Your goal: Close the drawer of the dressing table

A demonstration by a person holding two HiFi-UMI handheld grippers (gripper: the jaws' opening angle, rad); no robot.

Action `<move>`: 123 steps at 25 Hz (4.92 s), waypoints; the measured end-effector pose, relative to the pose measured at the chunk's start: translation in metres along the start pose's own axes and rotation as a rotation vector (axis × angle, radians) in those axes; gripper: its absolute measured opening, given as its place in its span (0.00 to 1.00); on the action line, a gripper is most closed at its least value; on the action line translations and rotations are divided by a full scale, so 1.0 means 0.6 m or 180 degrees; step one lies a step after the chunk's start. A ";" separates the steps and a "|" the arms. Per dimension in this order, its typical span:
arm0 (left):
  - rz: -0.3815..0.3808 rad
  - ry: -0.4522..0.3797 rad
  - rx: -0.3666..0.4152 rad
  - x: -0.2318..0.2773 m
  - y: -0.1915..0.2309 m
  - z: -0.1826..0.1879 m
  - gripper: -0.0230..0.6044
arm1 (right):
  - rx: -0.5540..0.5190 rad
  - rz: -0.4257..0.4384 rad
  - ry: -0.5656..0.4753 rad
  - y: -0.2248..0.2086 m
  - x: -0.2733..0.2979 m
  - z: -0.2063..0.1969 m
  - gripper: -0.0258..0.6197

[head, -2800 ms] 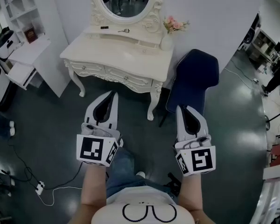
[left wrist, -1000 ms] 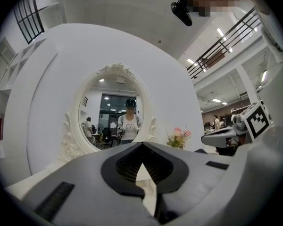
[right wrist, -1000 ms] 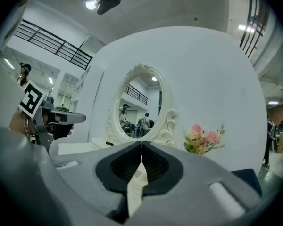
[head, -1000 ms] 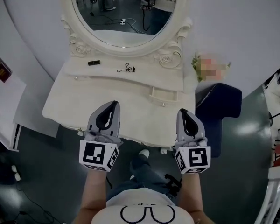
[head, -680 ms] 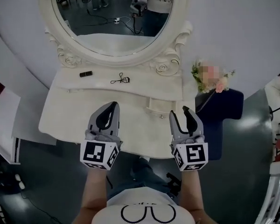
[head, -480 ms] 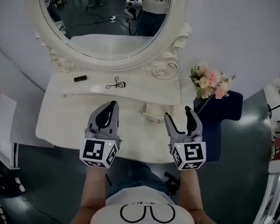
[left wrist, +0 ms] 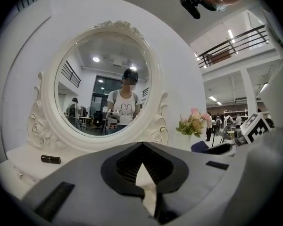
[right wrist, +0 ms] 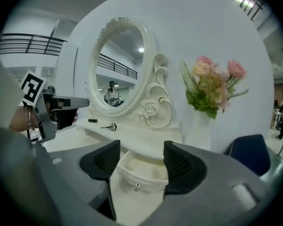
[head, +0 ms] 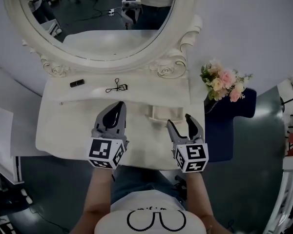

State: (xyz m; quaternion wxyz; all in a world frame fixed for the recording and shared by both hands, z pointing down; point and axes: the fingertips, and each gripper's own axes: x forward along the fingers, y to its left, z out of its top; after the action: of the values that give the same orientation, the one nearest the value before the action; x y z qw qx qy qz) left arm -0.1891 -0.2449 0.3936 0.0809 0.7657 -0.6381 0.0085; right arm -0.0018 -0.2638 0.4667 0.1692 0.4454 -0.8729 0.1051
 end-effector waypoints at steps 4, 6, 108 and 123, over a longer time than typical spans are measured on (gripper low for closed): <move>-0.0164 0.0159 -0.0060 0.017 0.003 -0.034 0.03 | 0.0174 -0.0092 0.0273 0.004 0.004 -0.050 0.48; -0.0239 0.0241 -0.0079 0.026 0.005 -0.050 0.03 | 0.0242 -0.0130 0.0384 0.008 0.007 -0.070 0.48; -0.0925 -0.0569 0.0556 0.038 -0.036 0.168 0.03 | -0.0337 -0.0667 -0.1066 0.011 -0.118 0.244 0.04; -0.0941 -0.1002 0.0644 0.008 -0.062 0.269 0.03 | -0.0651 -0.0933 -0.1535 0.015 -0.205 0.334 0.04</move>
State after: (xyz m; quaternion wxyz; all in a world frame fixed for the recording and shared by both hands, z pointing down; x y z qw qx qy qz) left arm -0.1662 -0.2648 0.2306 -0.0963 0.8468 -0.5197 -0.0590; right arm 0.0175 -0.2347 0.2339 0.0144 0.5594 -0.8204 -0.1178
